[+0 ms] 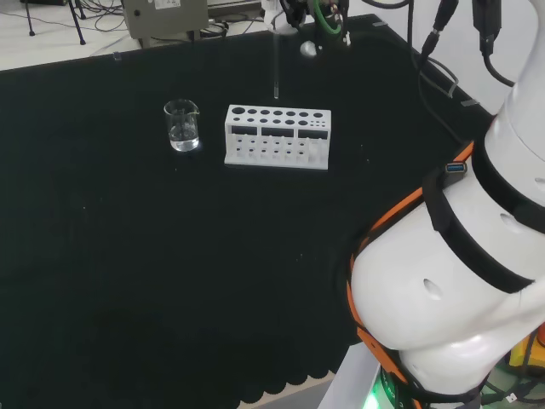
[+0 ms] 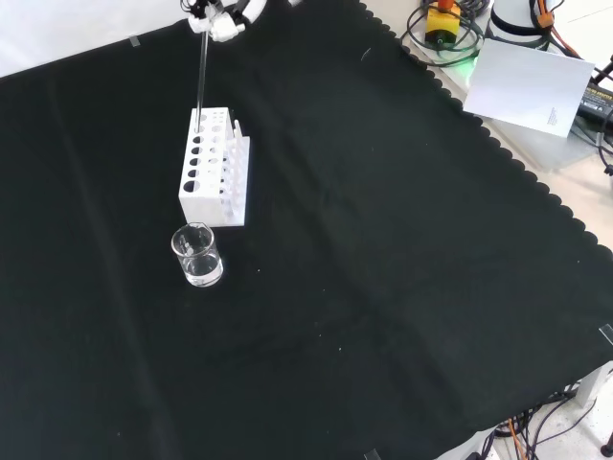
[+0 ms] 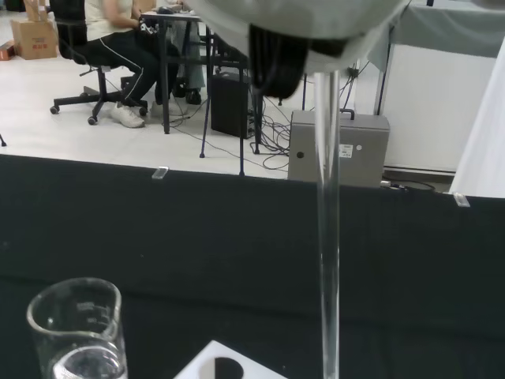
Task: Take the glass rod from the white test tube rack.
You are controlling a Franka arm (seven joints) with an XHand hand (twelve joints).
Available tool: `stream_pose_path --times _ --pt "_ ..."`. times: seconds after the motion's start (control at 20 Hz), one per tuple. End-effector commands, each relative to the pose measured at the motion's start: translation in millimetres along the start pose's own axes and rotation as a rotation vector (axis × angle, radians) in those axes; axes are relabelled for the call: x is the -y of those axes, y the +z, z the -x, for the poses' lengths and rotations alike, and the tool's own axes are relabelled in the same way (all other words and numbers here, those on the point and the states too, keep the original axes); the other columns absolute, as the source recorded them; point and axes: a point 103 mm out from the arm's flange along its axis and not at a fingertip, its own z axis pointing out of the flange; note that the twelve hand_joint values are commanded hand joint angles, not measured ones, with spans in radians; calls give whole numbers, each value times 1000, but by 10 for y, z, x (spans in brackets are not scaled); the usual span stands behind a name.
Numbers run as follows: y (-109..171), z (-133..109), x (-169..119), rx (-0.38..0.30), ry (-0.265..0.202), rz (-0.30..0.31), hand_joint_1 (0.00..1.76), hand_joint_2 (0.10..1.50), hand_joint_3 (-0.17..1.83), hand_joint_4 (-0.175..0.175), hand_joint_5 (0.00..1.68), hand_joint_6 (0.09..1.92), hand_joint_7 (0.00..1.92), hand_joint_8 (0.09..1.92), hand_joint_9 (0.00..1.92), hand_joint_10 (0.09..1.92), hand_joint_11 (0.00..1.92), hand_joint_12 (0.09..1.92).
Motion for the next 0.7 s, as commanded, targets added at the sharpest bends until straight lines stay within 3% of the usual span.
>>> stream_pose_path --times 0.05,0.7 --pt "-190 -203 0 16 -12 3 1309 730 602 -175 1158 555 1230 1014 1725 536 1459 996" --pt "-267 -392 5 44 -57 18 1309 764 531 -175 1181 480 1225 1003 1746 504 1464 1002"
